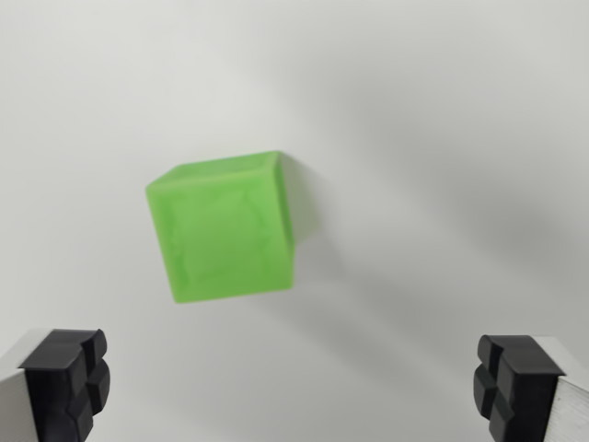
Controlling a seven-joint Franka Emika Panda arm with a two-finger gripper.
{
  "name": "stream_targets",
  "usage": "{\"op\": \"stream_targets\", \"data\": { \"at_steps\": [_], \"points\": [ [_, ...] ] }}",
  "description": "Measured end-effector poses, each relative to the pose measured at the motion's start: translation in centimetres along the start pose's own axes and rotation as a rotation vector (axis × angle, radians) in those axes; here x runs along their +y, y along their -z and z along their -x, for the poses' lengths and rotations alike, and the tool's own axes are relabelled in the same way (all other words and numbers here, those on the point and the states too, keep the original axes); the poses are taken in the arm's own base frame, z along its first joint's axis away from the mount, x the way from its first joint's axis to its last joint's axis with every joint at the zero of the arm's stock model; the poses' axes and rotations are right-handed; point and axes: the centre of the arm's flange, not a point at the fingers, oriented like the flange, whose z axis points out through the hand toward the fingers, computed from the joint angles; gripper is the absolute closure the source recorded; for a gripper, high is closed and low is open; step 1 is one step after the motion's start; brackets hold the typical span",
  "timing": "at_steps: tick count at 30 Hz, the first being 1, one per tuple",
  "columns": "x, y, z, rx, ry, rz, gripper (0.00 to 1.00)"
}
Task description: Stack cube
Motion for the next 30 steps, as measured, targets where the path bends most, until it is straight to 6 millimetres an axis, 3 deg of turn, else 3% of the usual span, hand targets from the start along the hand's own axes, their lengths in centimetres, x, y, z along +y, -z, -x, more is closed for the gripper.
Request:
{"op": "stream_targets", "data": {
  "at_steps": [12,30],
  "points": [
    [-1.9,-4.1,2.3,-0.008,0.128,0.004,0.00],
    [-1.8,-10.9,2.5,-0.008,0.138,0.003,0.00]
  ]
}}
